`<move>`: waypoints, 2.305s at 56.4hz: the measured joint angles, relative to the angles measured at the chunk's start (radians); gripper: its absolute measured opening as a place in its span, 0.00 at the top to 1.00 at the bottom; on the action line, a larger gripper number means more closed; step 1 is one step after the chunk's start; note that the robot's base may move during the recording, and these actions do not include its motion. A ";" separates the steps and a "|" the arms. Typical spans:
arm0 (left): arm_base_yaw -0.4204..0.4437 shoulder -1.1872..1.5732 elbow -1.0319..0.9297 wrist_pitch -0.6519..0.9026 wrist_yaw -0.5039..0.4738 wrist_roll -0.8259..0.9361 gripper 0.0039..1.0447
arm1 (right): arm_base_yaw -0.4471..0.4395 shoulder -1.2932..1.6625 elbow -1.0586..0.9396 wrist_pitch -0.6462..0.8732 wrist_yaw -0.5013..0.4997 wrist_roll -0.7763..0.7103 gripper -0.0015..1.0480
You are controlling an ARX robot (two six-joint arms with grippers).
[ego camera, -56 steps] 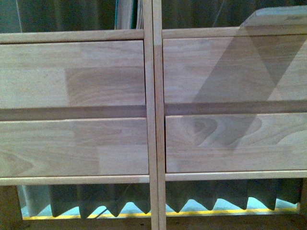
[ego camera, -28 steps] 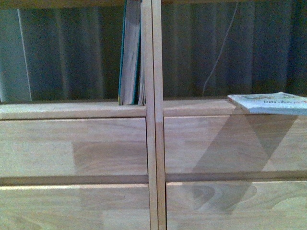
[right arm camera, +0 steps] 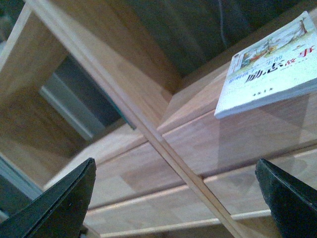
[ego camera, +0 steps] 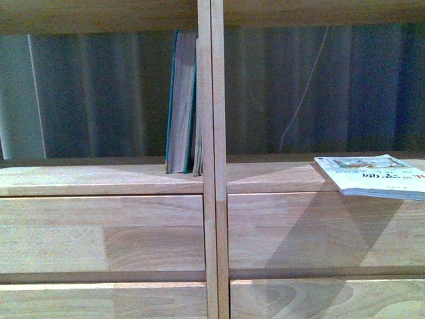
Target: Organize books on shelf
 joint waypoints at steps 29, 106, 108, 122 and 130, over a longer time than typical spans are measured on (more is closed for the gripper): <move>0.000 0.000 0.000 0.000 0.000 0.000 0.06 | 0.021 0.660 0.284 0.140 0.146 0.474 0.07; 0.000 0.000 0.000 0.000 0.000 0.000 0.06 | -0.045 0.874 0.673 0.002 0.124 0.622 0.84; 0.000 0.000 0.000 0.000 0.000 0.000 0.06 | -0.050 0.866 0.667 0.002 0.113 0.634 0.84; 0.224 0.341 0.110 0.311 0.492 -0.155 0.06 | -0.087 0.709 0.641 -0.011 0.028 0.703 0.84; 0.254 0.637 0.314 0.541 0.592 -0.204 0.06 | -0.085 0.612 0.634 -0.008 -0.030 0.679 0.84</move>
